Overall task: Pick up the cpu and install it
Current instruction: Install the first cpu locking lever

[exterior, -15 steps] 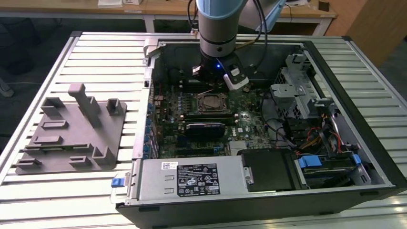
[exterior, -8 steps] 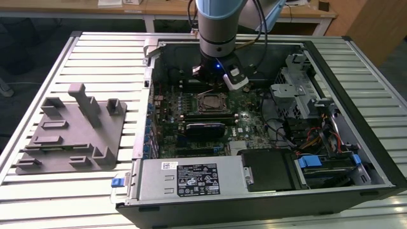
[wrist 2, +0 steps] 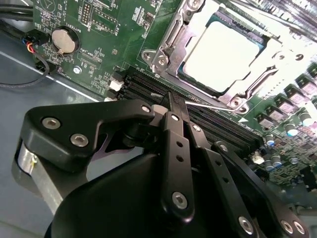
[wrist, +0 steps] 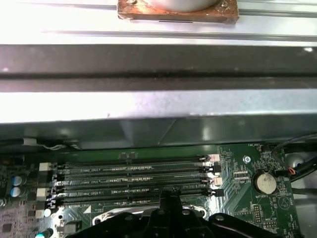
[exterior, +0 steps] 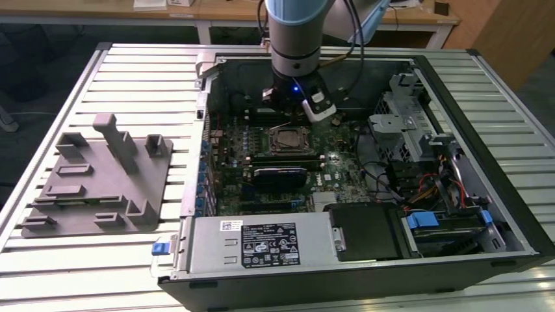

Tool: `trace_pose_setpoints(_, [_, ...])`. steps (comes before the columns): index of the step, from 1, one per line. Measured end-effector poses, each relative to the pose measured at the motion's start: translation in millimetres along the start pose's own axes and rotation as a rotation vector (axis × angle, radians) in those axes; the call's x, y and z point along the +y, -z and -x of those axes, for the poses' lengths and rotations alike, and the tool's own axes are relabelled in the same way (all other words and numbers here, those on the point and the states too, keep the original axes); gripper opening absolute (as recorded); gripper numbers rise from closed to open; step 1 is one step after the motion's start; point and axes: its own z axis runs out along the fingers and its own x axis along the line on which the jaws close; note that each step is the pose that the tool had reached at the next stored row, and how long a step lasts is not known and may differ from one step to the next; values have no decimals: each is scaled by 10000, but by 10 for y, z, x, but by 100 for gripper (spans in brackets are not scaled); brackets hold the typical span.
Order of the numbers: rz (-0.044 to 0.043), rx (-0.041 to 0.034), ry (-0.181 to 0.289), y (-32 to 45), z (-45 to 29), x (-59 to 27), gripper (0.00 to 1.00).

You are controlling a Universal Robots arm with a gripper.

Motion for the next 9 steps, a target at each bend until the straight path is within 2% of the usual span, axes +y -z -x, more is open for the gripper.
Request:
trace_pose_setpoints(3, [-19, -33, -115, -13, -8, 7, 11])
trace_pose_setpoints(9, [-114, -103, -359, -42, -24, 14, 11])
